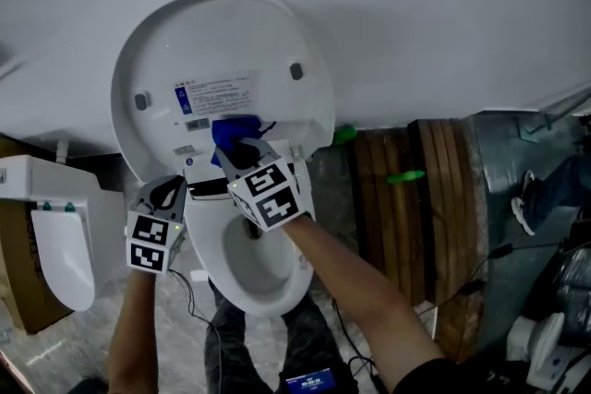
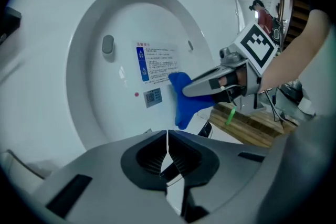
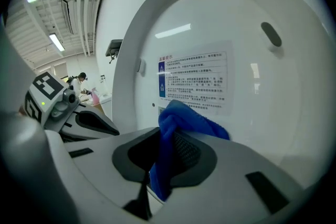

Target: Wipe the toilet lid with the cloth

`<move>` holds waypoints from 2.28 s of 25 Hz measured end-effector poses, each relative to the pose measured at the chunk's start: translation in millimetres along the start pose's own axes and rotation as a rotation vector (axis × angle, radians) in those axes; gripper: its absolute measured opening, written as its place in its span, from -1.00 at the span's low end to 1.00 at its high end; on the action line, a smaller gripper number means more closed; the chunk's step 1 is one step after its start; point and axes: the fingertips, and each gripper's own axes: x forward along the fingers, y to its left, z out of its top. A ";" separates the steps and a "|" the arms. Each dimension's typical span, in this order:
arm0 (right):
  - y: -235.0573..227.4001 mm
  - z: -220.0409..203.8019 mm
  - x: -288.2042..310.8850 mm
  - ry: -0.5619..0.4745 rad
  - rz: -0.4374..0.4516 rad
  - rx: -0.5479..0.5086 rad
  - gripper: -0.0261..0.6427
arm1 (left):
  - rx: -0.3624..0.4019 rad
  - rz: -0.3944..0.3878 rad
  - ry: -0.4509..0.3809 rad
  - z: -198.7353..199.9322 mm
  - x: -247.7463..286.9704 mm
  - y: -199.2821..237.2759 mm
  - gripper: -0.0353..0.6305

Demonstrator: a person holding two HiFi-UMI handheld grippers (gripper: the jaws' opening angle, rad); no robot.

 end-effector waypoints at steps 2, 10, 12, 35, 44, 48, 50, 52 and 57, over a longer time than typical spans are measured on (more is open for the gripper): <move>0.4 -8.5 -9.0 0.008 0.008 0.018 -0.75 | -0.038 0.001 0.000 -1.5 2.3 -3.7 -0.84; 8.0 -23.9 -69.0 0.071 0.022 0.041 -0.75 | -0.145 -0.058 -0.047 17.9 -17.4 -35.7 -0.84; 14.2 -15.8 -85.9 0.072 0.027 0.039 -0.75 | -0.148 -0.073 -0.050 25.6 -31.0 -42.3 -0.84; 2.1 189.0 -214.2 -0.078 0.017 -0.101 -0.75 | 0.061 0.074 -0.253 245.7 -148.7 37.1 -0.40; -11.0 205.6 -203.7 -0.073 -0.085 -0.058 -0.75 | 0.277 -0.041 -0.136 293.9 -85.8 94.8 -0.38; -14.5 204.7 -205.4 -0.069 -0.130 -0.046 -0.75 | 0.329 -0.110 -0.118 297.6 -65.3 88.2 -0.37; -16.7 203.9 -209.2 -0.069 -0.154 -0.040 -0.75 | 0.354 -0.132 -0.095 295.9 -58.1 83.1 -0.37; -19.1 202.9 -216.1 -0.071 -0.181 -0.032 -0.75 | 0.360 -0.133 -0.095 295.9 -57.4 82.3 -0.46; -21.2 190.7 -231.2 -0.060 -0.231 -0.012 -0.75 | 0.382 -0.138 -0.116 290.6 -66.0 77.0 -0.47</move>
